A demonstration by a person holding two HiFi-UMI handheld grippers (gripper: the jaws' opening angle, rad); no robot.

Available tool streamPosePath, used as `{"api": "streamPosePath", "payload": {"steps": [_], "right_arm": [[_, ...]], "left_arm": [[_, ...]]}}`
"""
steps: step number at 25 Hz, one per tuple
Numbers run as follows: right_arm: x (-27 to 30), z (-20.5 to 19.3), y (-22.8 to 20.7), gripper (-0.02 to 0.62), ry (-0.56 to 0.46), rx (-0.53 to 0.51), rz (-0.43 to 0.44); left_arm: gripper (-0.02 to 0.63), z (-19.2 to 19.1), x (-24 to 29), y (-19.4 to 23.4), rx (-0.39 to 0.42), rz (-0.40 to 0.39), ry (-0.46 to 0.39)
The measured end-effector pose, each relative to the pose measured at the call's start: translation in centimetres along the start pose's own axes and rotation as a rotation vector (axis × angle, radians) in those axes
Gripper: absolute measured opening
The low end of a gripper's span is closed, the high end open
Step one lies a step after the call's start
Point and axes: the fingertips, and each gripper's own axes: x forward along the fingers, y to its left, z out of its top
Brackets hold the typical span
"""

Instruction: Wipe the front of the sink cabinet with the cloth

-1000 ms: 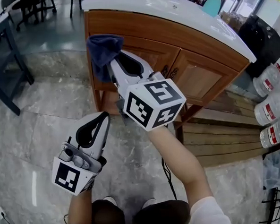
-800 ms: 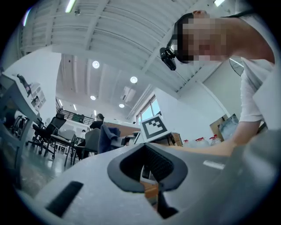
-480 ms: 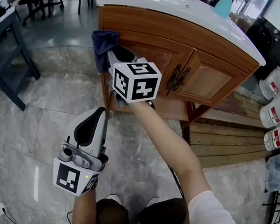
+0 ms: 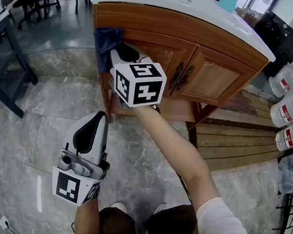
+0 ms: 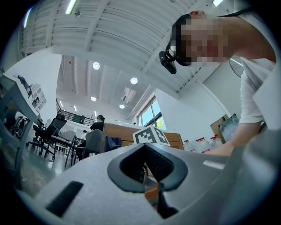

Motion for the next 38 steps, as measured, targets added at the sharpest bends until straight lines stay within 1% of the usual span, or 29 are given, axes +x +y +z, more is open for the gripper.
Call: {"api": "streamPosePath", "payload": {"steps": [9, 21, 27, 31, 38], "right_arm": [[-3.2, 0.0, -4.2, 0.052, -0.010, 0.008, -0.096], [-9.1, -0.4, -10.9, 0.054, -0.024, 0.006, -0.252], [-11.6, -0.2, -13.5, 0.054, -0.029, -0.001, -0.309], [-13.1, -0.2, -14.5, 0.058, -0.032, -0.025, -0.339], [-15.5, 0.4, -16.9, 0.060, -0.057, -0.007, -0.395]], "left_arm": [[0.005, 0.1, 0.1, -0.6, 0.004, -0.024, 0.001], [0.005, -0.3, 0.5, -1.6, 0.004, -0.053, 0.010], [0.005, -0.4, 0.7, -2.3, 0.004, -0.066, 0.012], [0.005, -0.5, 1.0, -2.8, 0.003, -0.080, 0.013], [0.005, -0.4, 1.1, -3.2, 0.003, -0.090, 0.015]]}}
